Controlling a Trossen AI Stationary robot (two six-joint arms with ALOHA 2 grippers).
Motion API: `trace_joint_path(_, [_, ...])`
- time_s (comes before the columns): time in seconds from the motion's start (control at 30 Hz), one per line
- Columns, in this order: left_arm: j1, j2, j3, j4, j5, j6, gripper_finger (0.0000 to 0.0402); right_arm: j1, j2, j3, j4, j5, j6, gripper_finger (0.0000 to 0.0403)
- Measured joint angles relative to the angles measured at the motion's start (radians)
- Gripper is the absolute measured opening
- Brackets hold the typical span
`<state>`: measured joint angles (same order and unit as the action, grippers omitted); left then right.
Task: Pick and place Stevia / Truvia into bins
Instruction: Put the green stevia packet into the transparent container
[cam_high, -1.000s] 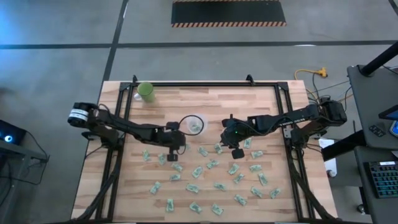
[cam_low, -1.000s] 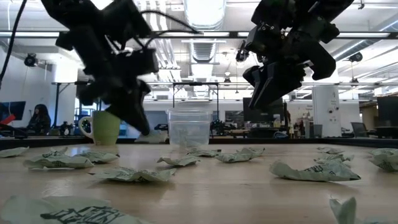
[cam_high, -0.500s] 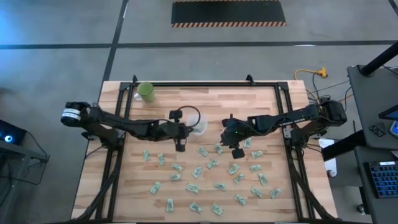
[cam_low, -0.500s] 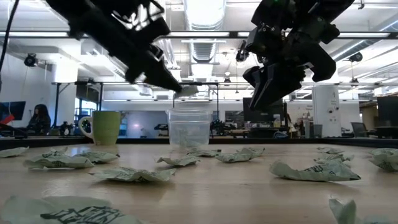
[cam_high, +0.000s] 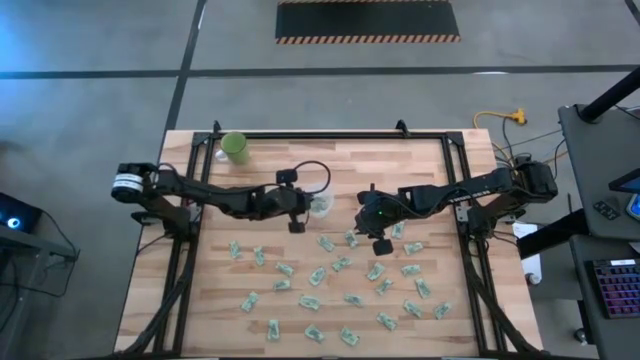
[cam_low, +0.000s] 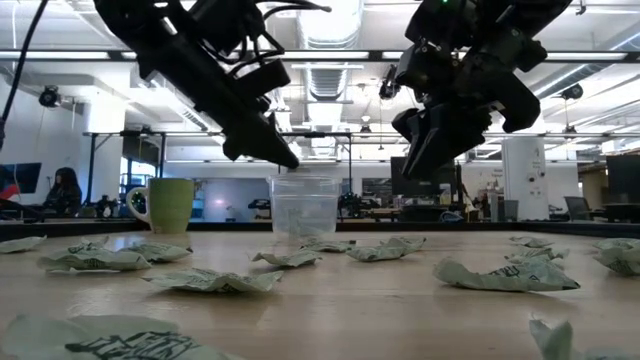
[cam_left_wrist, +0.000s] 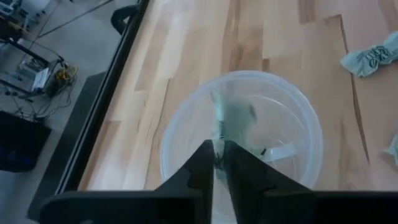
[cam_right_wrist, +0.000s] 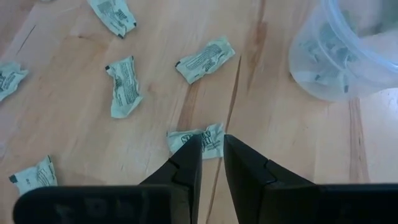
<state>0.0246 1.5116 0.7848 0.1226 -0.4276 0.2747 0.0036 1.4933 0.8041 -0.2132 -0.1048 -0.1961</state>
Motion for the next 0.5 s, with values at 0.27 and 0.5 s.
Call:
trace_joint_path(0.27, [0.000, -0.015, 0.003, 0.000, -0.001, -0.002, 0.0135, 0.000, 0.000, -0.027, 0.046, -0.001, 0.029, 0.0069])
trace_joint_path(0.5, [-0.001, -0.069, 0.004, -0.003, -0.001, 0.001, 0.0166, 0.000, 0.102, -0.035, 0.141, -0.003, 0.058, 0.0093])
